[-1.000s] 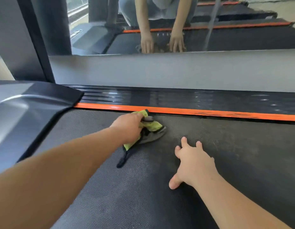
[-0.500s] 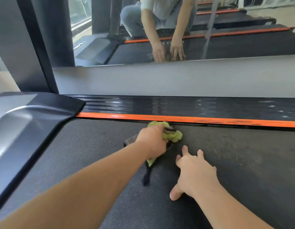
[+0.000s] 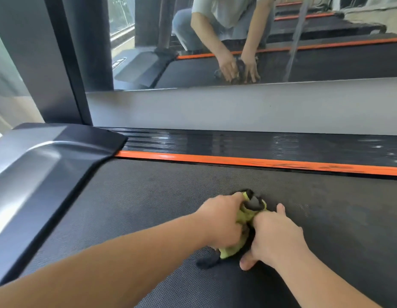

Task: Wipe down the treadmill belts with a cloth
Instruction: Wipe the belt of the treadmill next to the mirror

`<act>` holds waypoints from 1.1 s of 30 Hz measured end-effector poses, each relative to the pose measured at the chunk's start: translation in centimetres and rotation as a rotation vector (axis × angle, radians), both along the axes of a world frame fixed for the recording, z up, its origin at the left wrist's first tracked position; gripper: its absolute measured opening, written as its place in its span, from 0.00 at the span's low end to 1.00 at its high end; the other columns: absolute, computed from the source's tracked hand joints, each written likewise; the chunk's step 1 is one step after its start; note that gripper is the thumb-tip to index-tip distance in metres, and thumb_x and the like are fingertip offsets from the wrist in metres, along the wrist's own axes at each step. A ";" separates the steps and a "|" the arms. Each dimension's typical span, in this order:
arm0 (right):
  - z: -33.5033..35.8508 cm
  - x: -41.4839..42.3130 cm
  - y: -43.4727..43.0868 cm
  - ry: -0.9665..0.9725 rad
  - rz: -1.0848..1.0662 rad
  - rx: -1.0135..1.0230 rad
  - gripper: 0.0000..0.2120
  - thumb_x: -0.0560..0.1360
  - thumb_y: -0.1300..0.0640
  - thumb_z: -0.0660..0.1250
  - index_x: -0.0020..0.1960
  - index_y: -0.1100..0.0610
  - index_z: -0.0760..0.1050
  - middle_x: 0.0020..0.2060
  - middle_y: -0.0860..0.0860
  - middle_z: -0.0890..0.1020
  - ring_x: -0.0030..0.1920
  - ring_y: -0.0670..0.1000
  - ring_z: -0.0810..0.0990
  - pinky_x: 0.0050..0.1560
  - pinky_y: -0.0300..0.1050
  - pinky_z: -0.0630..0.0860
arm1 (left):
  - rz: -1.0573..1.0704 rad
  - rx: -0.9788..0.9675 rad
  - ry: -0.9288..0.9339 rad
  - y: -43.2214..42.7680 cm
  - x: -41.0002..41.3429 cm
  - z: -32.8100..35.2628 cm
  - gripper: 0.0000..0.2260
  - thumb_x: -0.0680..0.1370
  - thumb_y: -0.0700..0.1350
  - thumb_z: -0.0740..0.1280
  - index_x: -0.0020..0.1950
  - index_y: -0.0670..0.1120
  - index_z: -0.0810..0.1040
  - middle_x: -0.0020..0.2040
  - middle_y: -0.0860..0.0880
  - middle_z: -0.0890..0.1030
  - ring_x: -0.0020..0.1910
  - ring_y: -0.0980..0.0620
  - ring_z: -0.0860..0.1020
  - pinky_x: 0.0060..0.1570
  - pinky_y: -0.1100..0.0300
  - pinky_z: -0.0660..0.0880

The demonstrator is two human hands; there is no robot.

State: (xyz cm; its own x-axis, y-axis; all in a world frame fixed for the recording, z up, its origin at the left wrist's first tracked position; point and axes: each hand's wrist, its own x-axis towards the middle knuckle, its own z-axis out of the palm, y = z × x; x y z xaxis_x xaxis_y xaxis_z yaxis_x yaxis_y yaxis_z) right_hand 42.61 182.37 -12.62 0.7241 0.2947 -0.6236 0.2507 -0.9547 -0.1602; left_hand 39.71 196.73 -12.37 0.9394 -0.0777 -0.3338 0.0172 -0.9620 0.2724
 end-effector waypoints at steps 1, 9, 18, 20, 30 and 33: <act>-0.1 -0.1 -0.1 -0.013 0.004 0.013 0.49 0.59 0.40 0.84 0.76 0.47 0.68 0.82 0.51 0.56 0.82 0.60 0.39 0.74 0.73 0.60 | -0.043 0.002 -0.029 0.8 -0.3 0.1 0.19 0.78 0.46 0.67 0.68 0.49 0.67 0.58 0.45 0.80 0.56 0.40 0.79 0.52 0.51 0.77; 0.0 -0.1 0.3 -0.019 0.033 -0.033 0.56 0.62 0.40 0.83 0.82 0.48 0.58 0.83 0.50 0.48 0.82 0.61 0.39 0.73 0.74 0.62 | 0.315 0.055 -0.254 0.0 0.9 -1.6 0.17 0.76 0.45 0.67 0.64 0.48 0.70 0.62 0.47 0.76 0.59 0.43 0.72 0.59 0.51 0.71; -0.7 0.0 -0.1 -0.066 0.088 -0.031 0.60 0.61 0.35 0.81 0.83 0.44 0.51 0.82 0.43 0.38 0.82 0.62 0.39 0.71 0.72 0.68 | 0.238 0.145 -0.256 6.2 -0.4 2.5 0.21 0.76 0.56 0.68 0.68 0.55 0.74 0.62 0.49 0.71 0.65 0.43 0.72 0.60 0.49 0.76; -0.7 0.0 0.1 -0.055 0.083 -0.040 0.61 0.61 0.36 0.82 0.84 0.44 0.49 0.82 0.44 0.37 0.82 0.62 0.38 0.71 0.72 0.67 | 0.392 -0.045 -0.191 8.1 -0.3 4.3 0.16 0.77 0.59 0.70 0.62 0.55 0.79 0.56 0.53 0.75 0.60 0.48 0.77 0.56 0.55 0.77; -1.2 0.0 0.1 -0.073 0.050 -0.029 0.64 0.59 0.37 0.83 0.84 0.44 0.49 0.82 0.43 0.36 0.82 0.62 0.37 0.71 0.73 0.66 | 0.063 -0.231 -0.282 11.4 -5.0 5.1 0.27 0.73 0.63 0.75 0.71 0.67 0.74 0.78 0.59 0.64 0.76 0.60 0.64 0.78 0.49 0.63; -1.2 0.1 0.1 -0.068 0.051 -0.043 0.63 0.60 0.37 0.83 0.84 0.44 0.49 0.82 0.43 0.37 0.82 0.62 0.37 0.71 0.74 0.66 | -0.189 -0.059 -0.106 9.8 -5.8 3.2 0.42 0.71 0.65 0.75 0.80 0.71 0.55 0.83 0.61 0.38 0.83 0.55 0.45 0.78 0.51 0.51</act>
